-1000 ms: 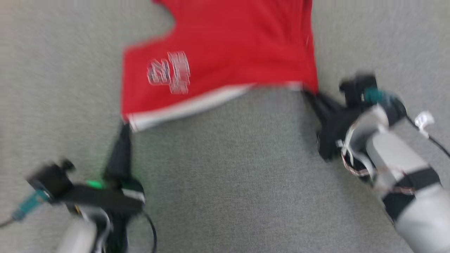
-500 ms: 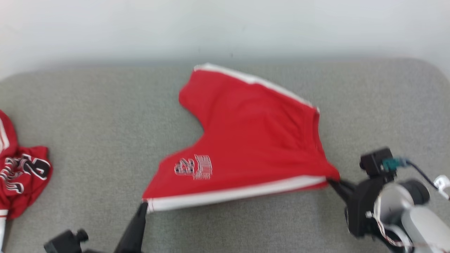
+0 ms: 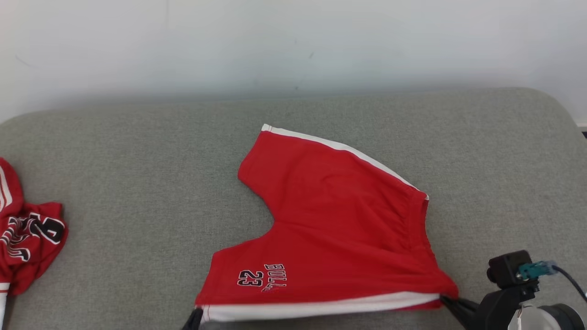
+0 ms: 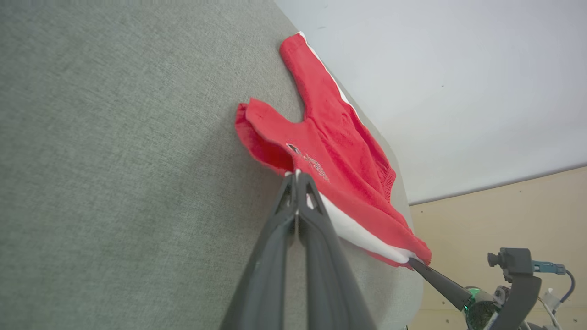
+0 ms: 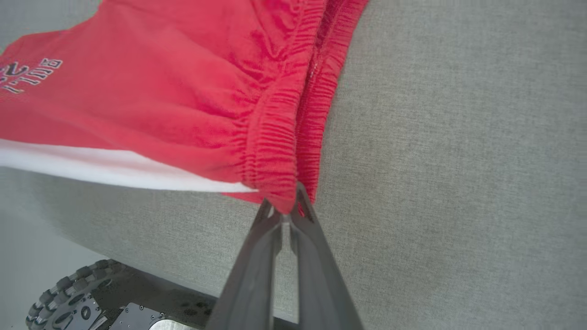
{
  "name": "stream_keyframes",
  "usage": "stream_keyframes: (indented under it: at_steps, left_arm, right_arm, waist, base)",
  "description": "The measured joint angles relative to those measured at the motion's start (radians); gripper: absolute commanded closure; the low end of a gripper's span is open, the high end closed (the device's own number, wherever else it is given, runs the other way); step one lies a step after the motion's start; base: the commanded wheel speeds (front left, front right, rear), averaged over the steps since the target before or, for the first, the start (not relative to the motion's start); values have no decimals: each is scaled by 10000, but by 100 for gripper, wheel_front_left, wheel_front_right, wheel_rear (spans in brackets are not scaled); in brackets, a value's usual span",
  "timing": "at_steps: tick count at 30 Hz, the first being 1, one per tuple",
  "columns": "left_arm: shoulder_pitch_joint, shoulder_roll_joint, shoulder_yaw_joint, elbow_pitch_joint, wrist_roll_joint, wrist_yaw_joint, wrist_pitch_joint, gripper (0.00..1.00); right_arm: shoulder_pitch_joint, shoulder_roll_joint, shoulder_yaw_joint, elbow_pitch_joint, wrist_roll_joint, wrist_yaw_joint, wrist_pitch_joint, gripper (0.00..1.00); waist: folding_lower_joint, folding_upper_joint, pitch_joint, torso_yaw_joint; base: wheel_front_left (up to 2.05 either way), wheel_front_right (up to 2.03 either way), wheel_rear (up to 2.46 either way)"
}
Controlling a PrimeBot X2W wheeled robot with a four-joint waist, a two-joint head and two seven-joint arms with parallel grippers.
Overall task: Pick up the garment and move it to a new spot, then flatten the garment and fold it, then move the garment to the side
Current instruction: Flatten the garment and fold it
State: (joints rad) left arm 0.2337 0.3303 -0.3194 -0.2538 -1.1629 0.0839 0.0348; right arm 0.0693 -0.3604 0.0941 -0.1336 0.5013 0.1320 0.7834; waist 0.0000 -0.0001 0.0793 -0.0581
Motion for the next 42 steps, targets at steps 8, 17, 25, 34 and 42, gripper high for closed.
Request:
stream_keyframes:
  at_steps: [8, 17, 25, 34, 42]
  left_arm:
    - [-2415, -255, -125, 953, 1093, -48, -343, 100]
    - [-6580, -725, -326, 3542, 2167, 111, -339, 100]
    - [-9091, -876, -399, 5356, 2755, -140, -514, 100]
    - [-10982, -949, -702, 6978, 3348, -268, -533, 100]
    - [-12088, -1101, -911, 8105, 3768, -226, -780, 100]
  right_arm:
    - [-524, 907, -374, -602, -79, -2, -861, 100]
    - [-2654, 1233, 8, 123, 10, -2, -2372, 100]
    - [-4305, 2031, 228, 1313, -4, -2, -3312, 100]
    - [-5063, 2742, -21, 2500, -290, -2, -4309, 100]
    - [-5642, 2949, -17, 2897, -476, -2, -5292, 100]
  waist:
    - [0, 1, 422, -165]
    - [2, 2, 1426, -397]
    - [3, 3, 2477, -788]
    - [4, 3, 3449, -1275]
    - [3, 3, 4007, -1624]
  base:
    - [0, 0, 0]
    - [0, 0, 0]
    - [0, 0, 0]
    - [0, 0, 0]
    - [0, 0, 0]
